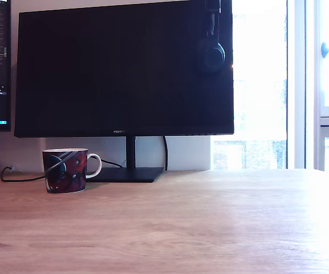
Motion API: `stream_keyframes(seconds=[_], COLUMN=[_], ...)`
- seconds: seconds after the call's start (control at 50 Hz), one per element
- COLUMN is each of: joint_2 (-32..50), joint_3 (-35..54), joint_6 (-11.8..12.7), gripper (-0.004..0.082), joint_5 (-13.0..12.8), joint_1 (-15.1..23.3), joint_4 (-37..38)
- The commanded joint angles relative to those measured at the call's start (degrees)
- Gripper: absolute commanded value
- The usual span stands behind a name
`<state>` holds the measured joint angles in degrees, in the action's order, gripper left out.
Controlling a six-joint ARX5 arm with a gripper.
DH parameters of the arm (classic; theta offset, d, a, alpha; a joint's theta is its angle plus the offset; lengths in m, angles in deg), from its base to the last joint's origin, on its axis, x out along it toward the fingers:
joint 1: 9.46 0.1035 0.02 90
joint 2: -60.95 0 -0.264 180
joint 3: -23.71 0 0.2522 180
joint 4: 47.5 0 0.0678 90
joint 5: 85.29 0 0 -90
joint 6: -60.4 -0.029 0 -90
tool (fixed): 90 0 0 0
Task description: Pick up the coffee capsules from the table one by one and drop them inside the nearest coffee cup
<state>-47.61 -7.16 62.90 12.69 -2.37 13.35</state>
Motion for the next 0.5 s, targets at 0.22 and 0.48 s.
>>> stream_keyframes(seconds=[0.22, 0.48], joint_2=[-4.6, -5.8], joint_3=[-6.6, -10.4], joint_6=[-1.0, -1.1], gripper=[0.0705, 0.0681], joint_5=[0.5, 0.5], joint_1=[-0.4, -0.4], joint_4=[-0.2, -4.3])
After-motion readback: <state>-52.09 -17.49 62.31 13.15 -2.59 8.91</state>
